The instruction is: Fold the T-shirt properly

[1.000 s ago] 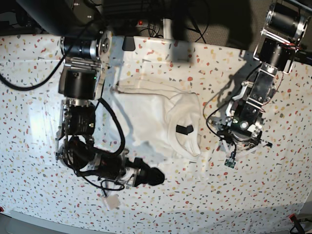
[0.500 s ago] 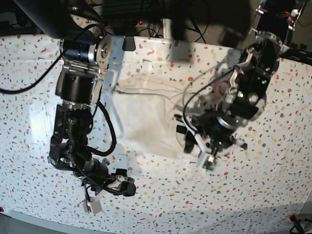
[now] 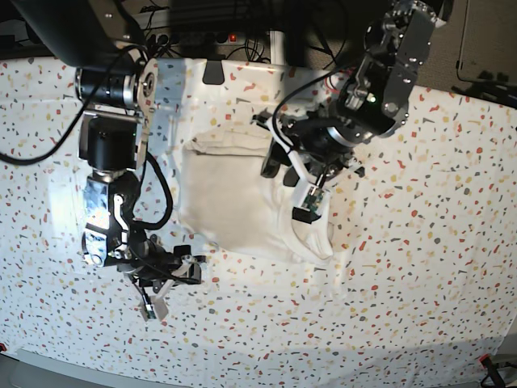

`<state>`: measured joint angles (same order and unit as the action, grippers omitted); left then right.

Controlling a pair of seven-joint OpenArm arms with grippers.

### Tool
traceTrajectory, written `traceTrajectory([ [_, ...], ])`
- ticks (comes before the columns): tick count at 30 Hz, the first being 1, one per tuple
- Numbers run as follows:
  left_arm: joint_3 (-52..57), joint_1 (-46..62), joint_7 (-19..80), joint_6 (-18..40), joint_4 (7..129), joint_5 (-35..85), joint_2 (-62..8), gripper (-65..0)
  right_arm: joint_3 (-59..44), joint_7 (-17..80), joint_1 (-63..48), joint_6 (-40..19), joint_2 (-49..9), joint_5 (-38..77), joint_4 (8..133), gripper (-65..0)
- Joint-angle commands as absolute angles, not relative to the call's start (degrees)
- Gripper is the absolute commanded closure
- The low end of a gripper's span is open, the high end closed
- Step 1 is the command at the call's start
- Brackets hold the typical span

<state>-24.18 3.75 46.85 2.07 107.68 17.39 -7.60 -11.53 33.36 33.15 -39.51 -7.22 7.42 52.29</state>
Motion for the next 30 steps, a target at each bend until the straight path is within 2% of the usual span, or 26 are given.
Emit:
traceTrajectory([
  [1, -24.05, 4.23, 45.74, 0.84, 108.57, 16.80, -7.31, -22.2, -11.60, 31.20, 35.18, -40.00, -7.42, 7.01, 51.88, -22.7],
  [5, -24.05, 6.55, 44.23, -7.88, 106.41, 9.41, -7.35, -22.2, -11.60, 29.06, 35.20, -40.00, -7.49, 3.99, 45.93, -22.7],
  [10, -24.05, 5.82, 38.74, -7.90, 100.42, 10.24, -7.31, -22.2, -11.60, 30.50, 34.28, -40.00, -7.29, 5.34, 42.83, -22.7],
  [14, -24.03, 2.39, 37.91, -8.01, 93.23, 4.91, -7.33, -22.2, -11.60, 38.35, 33.08, -40.00, -8.16, 11.38, 42.89, -22.7],
  [20, -24.03, -4.86, 38.11, -8.23, 83.07, 4.49, -7.35, -22.2, -11.60, 44.84, 30.24, -40.00, -10.52, 18.74, 44.60, -22.7],
  [25, -24.05, -9.50, 38.04, -8.19, 80.97, 4.47, -7.49, -22.2, -11.60, 51.46, 24.91, -40.00, -12.27, 26.83, 51.99, -22.7],
  [30, -24.05, -13.74, 38.06, -8.19, 80.97, 4.51, -7.49, -22.2, -11.60, 60.55, 17.93, -40.00, -12.69, 36.84, 64.60, -22.7],
])
